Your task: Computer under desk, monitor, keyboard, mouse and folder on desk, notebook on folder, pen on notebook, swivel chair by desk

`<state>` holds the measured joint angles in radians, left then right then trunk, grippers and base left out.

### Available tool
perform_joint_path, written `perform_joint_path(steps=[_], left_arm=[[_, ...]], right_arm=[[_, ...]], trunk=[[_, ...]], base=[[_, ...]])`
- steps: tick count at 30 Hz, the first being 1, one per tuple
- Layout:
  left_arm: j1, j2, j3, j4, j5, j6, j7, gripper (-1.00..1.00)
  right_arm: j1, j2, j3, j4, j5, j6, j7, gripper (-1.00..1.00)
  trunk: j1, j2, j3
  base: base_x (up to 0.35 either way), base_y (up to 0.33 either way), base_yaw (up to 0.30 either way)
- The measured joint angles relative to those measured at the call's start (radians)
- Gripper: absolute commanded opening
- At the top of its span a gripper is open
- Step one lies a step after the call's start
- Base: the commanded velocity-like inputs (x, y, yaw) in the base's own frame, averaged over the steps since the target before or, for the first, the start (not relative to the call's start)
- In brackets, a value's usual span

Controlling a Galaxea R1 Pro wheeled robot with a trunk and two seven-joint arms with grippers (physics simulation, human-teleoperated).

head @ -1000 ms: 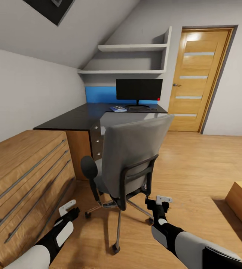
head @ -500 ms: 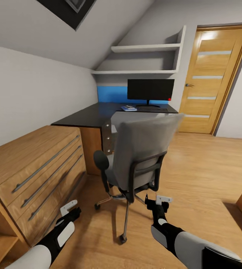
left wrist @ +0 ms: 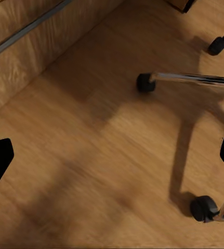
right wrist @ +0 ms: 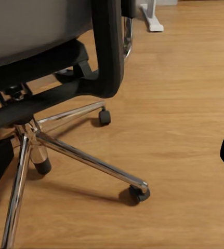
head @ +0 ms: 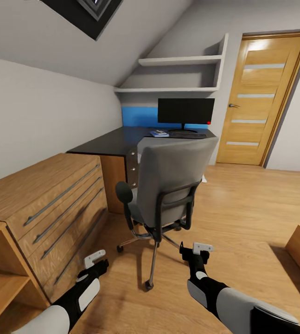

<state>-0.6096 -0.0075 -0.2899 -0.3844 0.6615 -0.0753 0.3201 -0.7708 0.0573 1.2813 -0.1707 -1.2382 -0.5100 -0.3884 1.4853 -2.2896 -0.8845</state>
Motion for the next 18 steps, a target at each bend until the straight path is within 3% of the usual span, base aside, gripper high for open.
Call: perform_joint_path(steps=[4,6,7,18], left_arm=[[0.000,-0.008,-0.084,0.008,0.000,-0.001,0.002,1.00],[0.000,-0.019,-0.159,0.013,0.001,-0.002,0.003,1.00],[0.000,-0.023,-0.175,0.014,0.001,-0.002,0.004,1.00],[0.000,-0.028,-0.203,0.016,0.002,-0.003,0.004,1.00]], right_arm=[[0.000,0.000,0.000,0.000,0.000,0.000,0.000,1.00],[0.000,0.001,0.000,0.000,0.000,0.000,0.000,1.00],[0.000,0.001,0.000,-0.001,0.000,0.000,0.000,1.00],[0.000,0.008,-0.001,0.000,0.000,0.000,0.000,1.00]], trunk=[[0.000,0.000,0.000],[0.000,0.000,0.000],[0.000,0.000,0.000],[0.000,0.000,0.000]], base=[[-0.014,-0.009,0.170],[-0.003,-0.002,0.248],[-0.002,-0.001,0.256],[0.007,0.000,0.259]])
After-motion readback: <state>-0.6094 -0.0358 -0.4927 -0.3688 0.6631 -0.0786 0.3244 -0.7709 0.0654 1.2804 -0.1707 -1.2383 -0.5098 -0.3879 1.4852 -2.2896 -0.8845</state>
